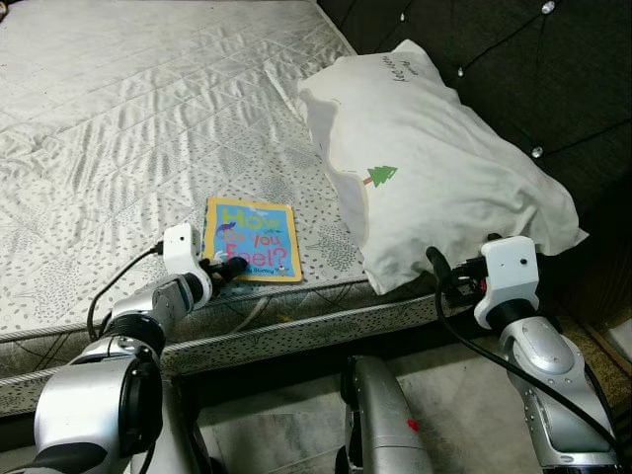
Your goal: Clean up the room
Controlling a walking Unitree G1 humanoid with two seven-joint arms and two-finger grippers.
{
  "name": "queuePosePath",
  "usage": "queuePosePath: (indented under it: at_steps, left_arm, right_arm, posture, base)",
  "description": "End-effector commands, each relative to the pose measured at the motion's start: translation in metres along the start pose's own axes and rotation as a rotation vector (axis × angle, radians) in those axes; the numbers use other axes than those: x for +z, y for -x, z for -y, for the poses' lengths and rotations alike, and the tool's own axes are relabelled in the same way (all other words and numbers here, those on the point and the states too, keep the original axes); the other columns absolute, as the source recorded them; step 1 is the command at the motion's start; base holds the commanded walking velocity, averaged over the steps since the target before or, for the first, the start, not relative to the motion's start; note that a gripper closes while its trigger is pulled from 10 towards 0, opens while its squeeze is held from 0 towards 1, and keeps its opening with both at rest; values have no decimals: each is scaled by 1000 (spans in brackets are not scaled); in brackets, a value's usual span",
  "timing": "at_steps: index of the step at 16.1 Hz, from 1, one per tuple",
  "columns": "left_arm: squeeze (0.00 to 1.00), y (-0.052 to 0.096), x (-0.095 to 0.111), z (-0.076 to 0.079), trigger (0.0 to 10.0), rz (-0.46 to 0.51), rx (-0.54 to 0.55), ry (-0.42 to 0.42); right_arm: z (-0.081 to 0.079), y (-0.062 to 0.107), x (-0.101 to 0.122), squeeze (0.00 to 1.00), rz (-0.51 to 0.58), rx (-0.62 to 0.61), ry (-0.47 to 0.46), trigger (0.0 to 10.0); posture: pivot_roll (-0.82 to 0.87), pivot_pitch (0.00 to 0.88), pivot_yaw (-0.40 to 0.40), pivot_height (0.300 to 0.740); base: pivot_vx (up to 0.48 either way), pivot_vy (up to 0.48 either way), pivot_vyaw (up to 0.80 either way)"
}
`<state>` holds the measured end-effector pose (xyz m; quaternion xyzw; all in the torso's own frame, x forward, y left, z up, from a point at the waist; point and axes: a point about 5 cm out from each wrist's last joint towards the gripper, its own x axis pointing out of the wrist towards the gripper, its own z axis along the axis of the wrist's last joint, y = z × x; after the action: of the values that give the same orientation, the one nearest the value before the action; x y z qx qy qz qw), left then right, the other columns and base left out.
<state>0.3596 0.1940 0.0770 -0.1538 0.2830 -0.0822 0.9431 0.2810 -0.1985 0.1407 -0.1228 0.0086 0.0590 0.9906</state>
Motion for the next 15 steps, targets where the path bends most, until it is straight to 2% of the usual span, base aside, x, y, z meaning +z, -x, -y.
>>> queuePosePath:
  at_steps: [1, 8, 11, 15]
  left_arm:
    - [1000, 1, -11, -7, 10000, -65, 43, -73]
    - [1000, 2, -24, -8, 10000, -158, 34, -220]
    - [1000, 6, -11, -19, 10000, -85, 106, -200]
    - [1000, 7, 2, -20, 10000, -36, 117, -190]
  right_arm:
    - [1, -2, 3, 0, 12, 1, 6, 10000]
    - [-2, -2, 2, 0, 13, 13, 2, 10000]
    - [-4, -2, 1, 0, 12, 14, -3, 10000]
    - [-4, -4, 1, 0, 13, 17, -3, 10000]
  posture:
    - [-329, 59, -118, 509]
    - [-324, 58, -112, 509]
    - [-319, 61, -109, 509]
    - [-319, 59, -108, 509]
  base:
    - [0, 0, 0]
    - [0, 0, 0]
    - [0, 0, 0]
    - [0, 0, 0]
